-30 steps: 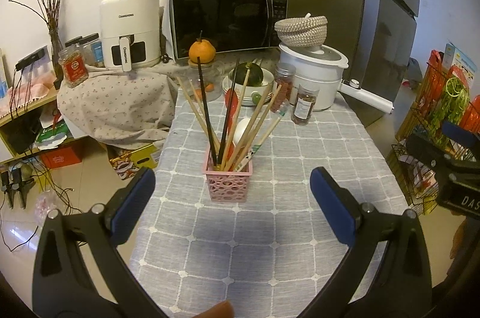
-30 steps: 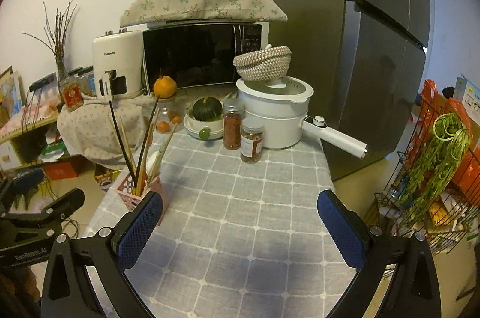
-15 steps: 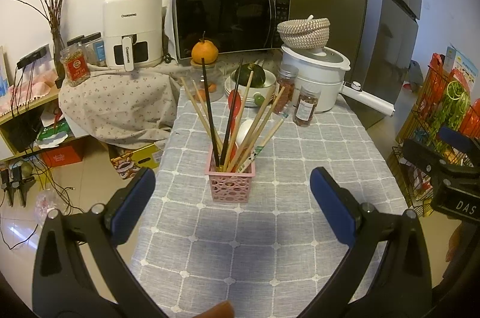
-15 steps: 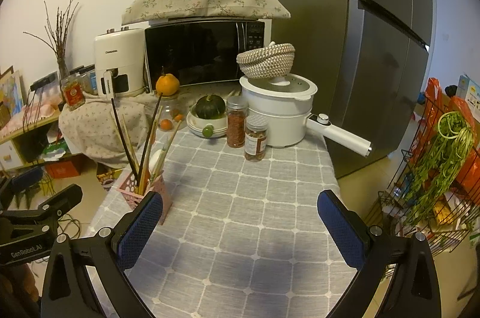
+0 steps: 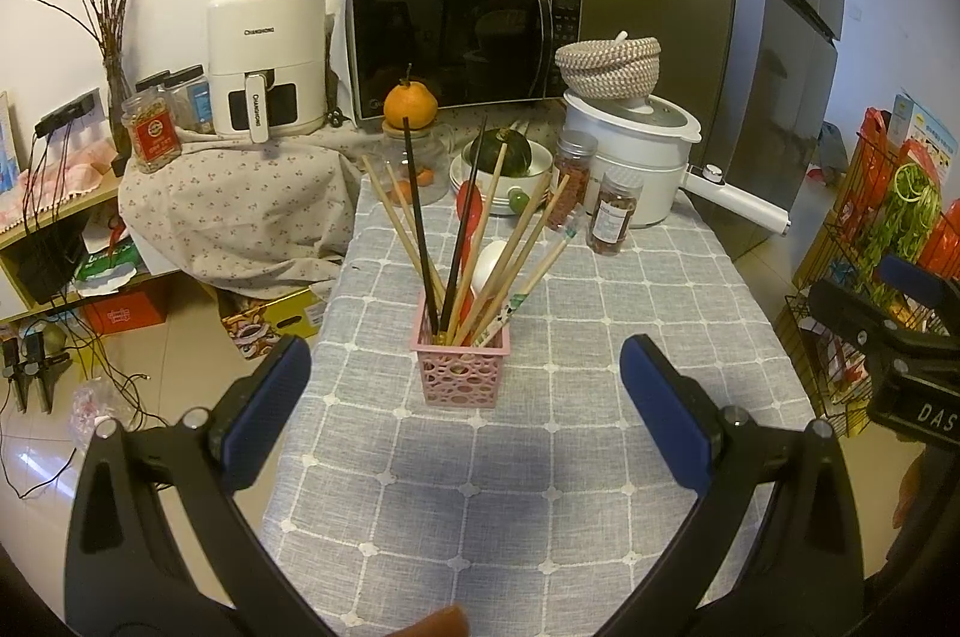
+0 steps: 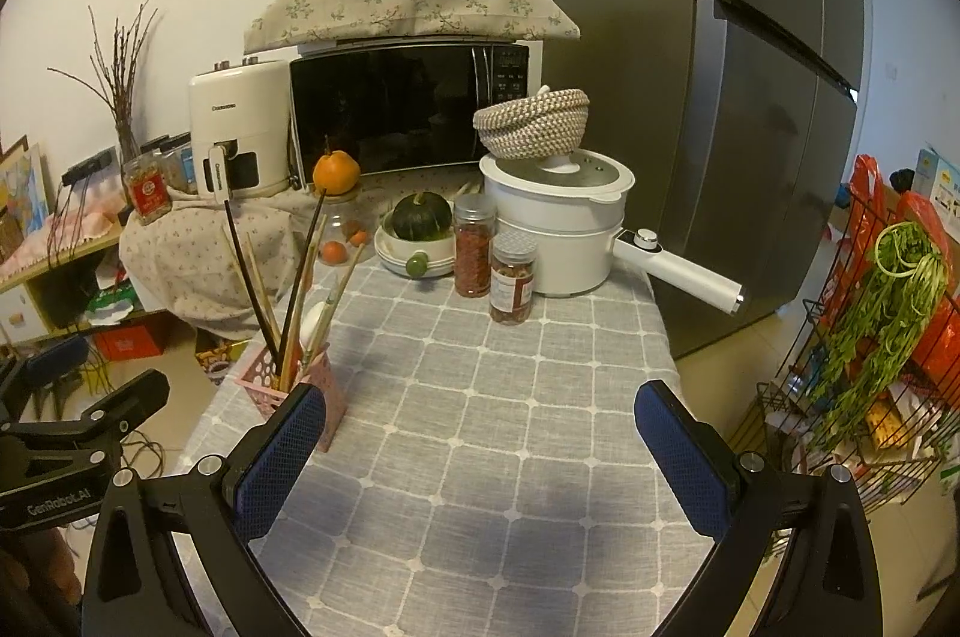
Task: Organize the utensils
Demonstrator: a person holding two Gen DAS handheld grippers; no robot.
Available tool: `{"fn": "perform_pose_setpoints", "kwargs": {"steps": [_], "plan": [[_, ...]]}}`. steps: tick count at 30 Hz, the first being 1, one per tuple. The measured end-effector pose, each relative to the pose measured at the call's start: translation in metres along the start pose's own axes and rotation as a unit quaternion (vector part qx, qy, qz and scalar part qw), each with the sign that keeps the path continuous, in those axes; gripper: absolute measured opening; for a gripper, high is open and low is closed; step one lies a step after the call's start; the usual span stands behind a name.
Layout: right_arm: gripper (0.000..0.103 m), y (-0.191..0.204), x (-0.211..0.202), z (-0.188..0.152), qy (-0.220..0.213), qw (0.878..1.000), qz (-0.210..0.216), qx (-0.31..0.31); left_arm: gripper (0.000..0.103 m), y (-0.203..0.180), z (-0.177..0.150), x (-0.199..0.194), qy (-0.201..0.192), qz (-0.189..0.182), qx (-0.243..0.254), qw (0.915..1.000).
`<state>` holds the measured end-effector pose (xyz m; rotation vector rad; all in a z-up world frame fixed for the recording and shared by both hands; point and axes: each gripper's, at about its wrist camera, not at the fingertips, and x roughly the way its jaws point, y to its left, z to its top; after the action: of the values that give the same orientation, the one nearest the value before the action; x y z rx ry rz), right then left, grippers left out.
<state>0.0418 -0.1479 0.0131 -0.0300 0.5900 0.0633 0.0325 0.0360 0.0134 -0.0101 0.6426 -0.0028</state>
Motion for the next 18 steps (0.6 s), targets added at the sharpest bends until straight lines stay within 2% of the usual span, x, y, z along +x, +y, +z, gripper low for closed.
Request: {"fn": "perform_pose_setpoints", "kwargs": {"steps": [18], "plan": [[0.103,0.0043,-0.0027,-0.0017,0.001,1.0,0.004,0.002,0.103,-0.0012,0.0005,-0.0008,-0.002,0.003,-0.003,1.0]]}}
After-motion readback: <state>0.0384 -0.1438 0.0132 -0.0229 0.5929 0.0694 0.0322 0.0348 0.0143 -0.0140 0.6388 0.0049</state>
